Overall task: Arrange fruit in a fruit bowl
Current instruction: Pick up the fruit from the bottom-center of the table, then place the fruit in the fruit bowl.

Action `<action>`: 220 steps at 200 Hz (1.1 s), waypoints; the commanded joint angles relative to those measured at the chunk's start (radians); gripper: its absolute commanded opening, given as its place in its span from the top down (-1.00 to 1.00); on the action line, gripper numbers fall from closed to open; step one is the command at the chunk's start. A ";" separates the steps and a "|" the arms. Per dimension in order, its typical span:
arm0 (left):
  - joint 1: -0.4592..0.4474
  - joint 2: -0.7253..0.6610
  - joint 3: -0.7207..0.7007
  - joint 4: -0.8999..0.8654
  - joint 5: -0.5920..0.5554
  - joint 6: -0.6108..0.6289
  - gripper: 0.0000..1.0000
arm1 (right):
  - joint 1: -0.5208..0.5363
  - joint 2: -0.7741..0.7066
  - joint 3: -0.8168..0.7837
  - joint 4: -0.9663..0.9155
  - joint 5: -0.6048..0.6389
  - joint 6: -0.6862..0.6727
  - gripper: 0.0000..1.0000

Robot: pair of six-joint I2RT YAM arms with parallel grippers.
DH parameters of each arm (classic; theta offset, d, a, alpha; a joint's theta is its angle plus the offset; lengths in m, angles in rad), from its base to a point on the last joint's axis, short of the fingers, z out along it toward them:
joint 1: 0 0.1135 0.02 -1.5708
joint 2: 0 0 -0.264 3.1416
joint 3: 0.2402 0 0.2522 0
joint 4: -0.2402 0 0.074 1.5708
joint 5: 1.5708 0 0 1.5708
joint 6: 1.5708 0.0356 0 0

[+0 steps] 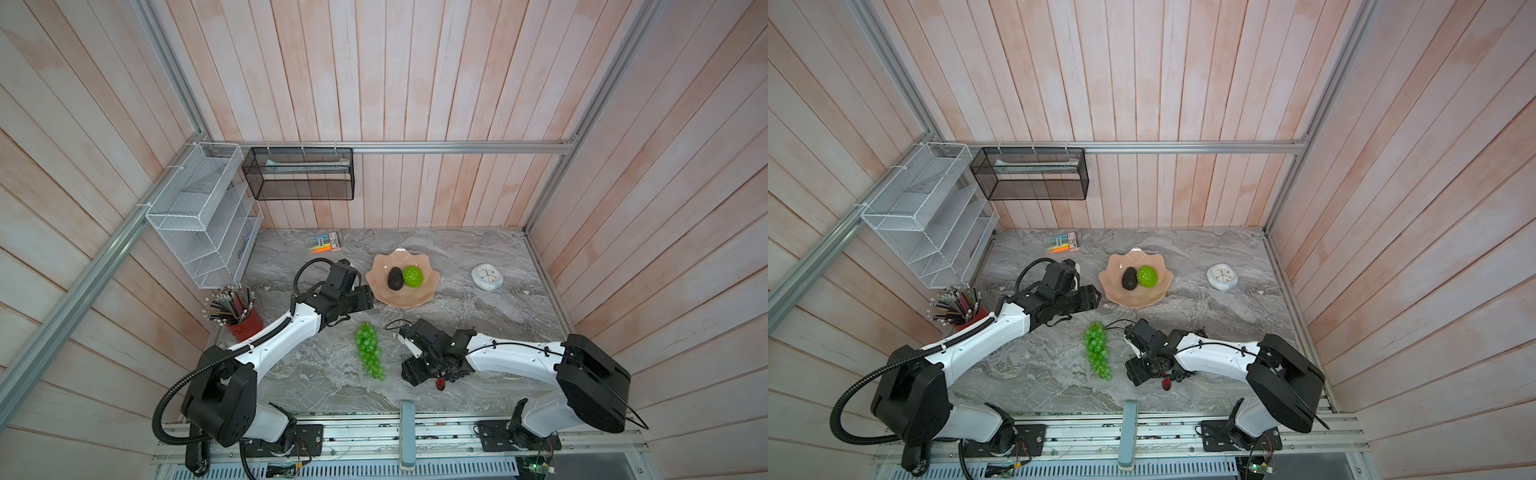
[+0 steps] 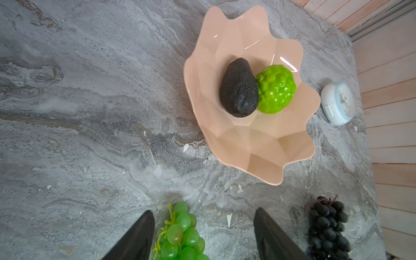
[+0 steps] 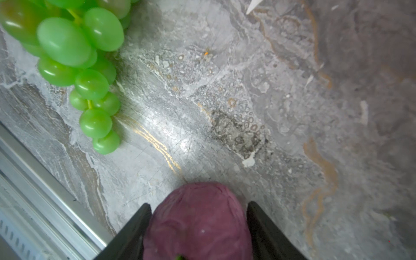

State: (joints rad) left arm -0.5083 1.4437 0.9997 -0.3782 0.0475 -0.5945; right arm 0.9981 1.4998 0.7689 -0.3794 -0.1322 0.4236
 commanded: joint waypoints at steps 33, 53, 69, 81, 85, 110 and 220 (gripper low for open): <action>0.008 -0.002 -0.006 0.001 -0.018 0.010 -0.44 | 0.004 -0.007 0.034 -0.046 0.032 -0.014 -0.02; 0.008 -0.012 -0.009 -0.005 -0.032 0.003 -0.44 | -0.010 -0.043 0.065 -0.078 0.080 -0.037 -0.02; 0.010 -0.023 -0.017 -0.008 -0.044 -0.009 -0.43 | -0.058 -0.071 0.106 -0.100 0.097 -0.065 -0.02; 0.009 -0.036 -0.032 -0.005 -0.049 -0.017 -0.43 | -0.121 -0.090 0.137 -0.091 0.106 -0.086 -0.02; 0.010 -0.041 -0.038 -0.005 -0.051 -0.020 -0.43 | -0.141 -0.094 0.147 -0.081 0.114 -0.090 -0.01; 0.010 -0.066 -0.073 -0.004 -0.058 -0.038 -0.43 | -0.267 -0.084 0.201 0.034 0.153 -0.149 -0.01; 0.014 -0.102 -0.091 -0.038 -0.059 -0.039 -0.43 | -0.439 0.393 0.575 0.175 0.044 -0.238 -0.02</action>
State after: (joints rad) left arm -0.4992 1.3842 0.9291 -0.3920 0.0097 -0.6323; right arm 0.5568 1.8206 1.2823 -0.2119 -0.0319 0.2089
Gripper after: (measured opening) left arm 0.715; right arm 0.541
